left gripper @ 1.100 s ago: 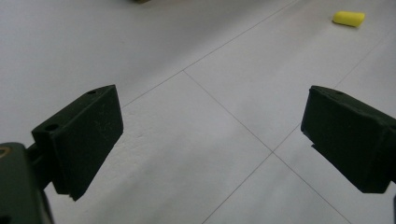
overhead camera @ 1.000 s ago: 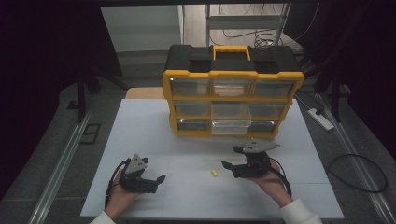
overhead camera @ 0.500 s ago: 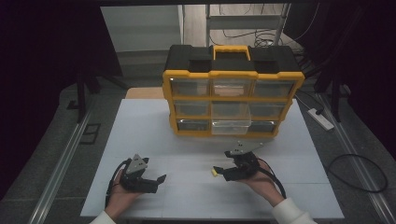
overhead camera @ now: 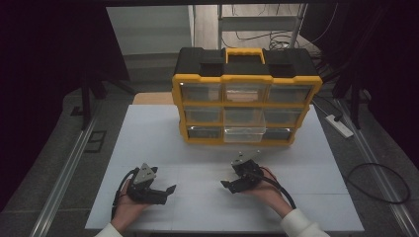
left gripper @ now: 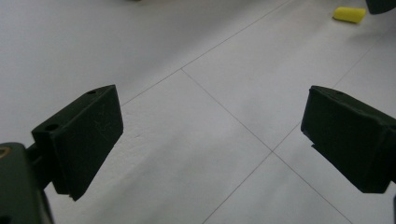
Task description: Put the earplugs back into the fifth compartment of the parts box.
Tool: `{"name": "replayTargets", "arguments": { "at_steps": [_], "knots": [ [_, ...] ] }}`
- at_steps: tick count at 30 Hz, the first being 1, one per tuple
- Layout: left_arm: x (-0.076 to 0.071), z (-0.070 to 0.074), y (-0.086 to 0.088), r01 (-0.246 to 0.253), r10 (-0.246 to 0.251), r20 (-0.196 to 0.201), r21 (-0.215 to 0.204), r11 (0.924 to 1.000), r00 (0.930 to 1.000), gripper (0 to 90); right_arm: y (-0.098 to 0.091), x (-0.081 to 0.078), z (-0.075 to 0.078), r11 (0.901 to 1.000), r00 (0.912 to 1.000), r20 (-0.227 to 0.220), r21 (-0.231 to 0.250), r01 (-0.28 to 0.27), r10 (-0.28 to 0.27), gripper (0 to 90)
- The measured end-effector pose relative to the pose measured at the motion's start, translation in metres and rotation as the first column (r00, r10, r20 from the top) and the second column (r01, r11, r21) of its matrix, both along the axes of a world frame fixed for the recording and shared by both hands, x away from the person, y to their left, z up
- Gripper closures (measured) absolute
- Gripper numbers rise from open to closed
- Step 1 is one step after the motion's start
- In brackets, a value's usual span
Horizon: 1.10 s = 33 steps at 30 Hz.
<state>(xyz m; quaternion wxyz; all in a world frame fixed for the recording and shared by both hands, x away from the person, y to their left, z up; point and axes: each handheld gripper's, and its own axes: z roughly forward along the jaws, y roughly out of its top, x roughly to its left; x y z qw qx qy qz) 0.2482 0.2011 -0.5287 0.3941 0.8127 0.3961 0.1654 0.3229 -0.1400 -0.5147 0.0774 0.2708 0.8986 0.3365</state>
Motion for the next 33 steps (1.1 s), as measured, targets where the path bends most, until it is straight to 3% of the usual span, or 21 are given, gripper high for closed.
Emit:
{"name": "replayTargets", "arguments": {
  "at_steps": [11, 15, 19, 23, 28, 33],
  "knots": [
    [0.0, 0.0, 0.0, 0.004, -0.004, -0.002, 0.004, 1.0, 1.0, 5.4, 0.01, -0.003, -0.007, 0.9972, 0.9997, 0.015, -0.073, -0.017, 0.018, 39.9],
    [0.0, 0.0, 0.0, 0.003, -0.003, -0.001, 0.005, 1.0, 1.0, 5.4, 0.009, -0.003, -0.006, 0.9962, 0.9995, 0.024, -0.086, -0.017, 0.019, 51.0],
    [0.0, 0.0, 0.0, 0.004, -0.004, 0.0, 0.005, 1.0, 1.0, 5.4, 0.009, -0.004, -0.004, 0.9965, 0.9987, -0.006, -0.066, -0.051, 0.05, 75.3],
    [0.0, 0.0, 0.0, 0.005, -0.005, 0.0, 0.004, 1.0, 1.0, 5.5, 0.01, -0.006, -0.002, 0.9966, 0.9986, 0.006, -0.062, -0.053, 0.054, 80.0],
    [0.0, 0.0, 0.0, 0.003, -0.003, 0.001, 0.001, 1.0, 1.0, 5.4, 0.0, -0.004, 0.009, 0.9995, 0.9997, 0.018, 0.027, -0.017, 0.016, 80.6],
    [0.0, 0.001, 0.0, 0.004, -0.004, 0.002, -0.001, 1.0, 1.0, 5.5, -0.01, -0.005, 0.02, 0.9934, 0.9995, 0.031, 0.114, -0.011, 0.008, 80.7]
  ]
}}
